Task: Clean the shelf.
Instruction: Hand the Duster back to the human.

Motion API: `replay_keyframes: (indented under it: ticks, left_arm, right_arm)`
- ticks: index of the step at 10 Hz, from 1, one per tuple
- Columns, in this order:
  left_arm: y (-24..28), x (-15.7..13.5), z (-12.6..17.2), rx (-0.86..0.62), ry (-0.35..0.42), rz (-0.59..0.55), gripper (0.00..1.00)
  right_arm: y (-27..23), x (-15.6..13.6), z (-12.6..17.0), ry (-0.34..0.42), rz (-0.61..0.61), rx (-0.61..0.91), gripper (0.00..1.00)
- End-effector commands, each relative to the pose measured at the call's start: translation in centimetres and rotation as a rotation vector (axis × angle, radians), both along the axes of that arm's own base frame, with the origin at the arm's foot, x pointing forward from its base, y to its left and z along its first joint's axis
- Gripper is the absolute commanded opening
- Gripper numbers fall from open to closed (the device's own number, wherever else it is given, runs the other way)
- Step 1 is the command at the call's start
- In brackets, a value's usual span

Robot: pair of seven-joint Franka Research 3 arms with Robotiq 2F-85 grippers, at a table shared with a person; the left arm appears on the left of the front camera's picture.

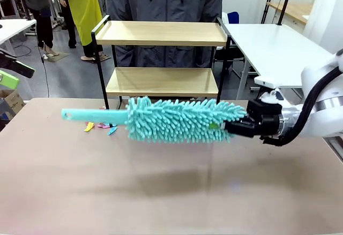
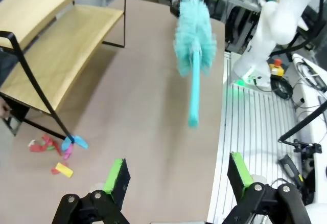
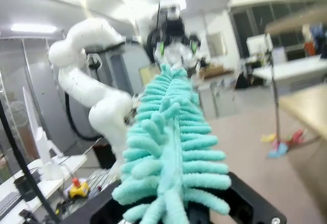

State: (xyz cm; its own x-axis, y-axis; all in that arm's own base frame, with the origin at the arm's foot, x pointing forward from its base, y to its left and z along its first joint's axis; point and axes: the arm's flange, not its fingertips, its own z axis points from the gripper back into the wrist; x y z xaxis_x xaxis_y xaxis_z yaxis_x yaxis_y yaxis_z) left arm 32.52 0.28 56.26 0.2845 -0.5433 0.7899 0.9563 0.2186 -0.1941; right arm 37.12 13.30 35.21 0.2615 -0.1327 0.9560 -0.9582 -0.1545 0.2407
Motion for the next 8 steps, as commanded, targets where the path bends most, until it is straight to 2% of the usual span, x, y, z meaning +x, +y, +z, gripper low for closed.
replay_keyframes:
  ticks: [1, 2, 5, 6, 8]
  left_arm:
    - [0.1, 0.1, 0.4, -0.011, 0.003, -0.003, 1.00]
    - [0.1, 0.1, 0.4, -0.011, 0.003, -0.003, 1.00]
    - [0.1, 0.1, 0.4, -0.011, 0.003, -0.003, 1.00]
    - [0.1, 0.1, 0.4, -0.011, 0.003, -0.003, 1.00]
    - [0.1, 0.1, 0.4, -0.011, 0.003, -0.003, 1.00]
  right_arm:
    - [-0.1, -0.1, 6.3, -0.119, -0.113, 0.139, 0.16]
    - [-0.5, 0.2, 9.2, -0.177, -0.158, 0.151, 0.16]
    - [-3.1, 1.5, 16.7, -0.309, -0.406, 0.103, 0.16]
    - [-4.0, 1.6, 18.4, -0.333, -0.454, 0.078, 0.16]
    - [-6.7, 2.0, 20.7, -0.331, -0.583, 0.011, 0.16]
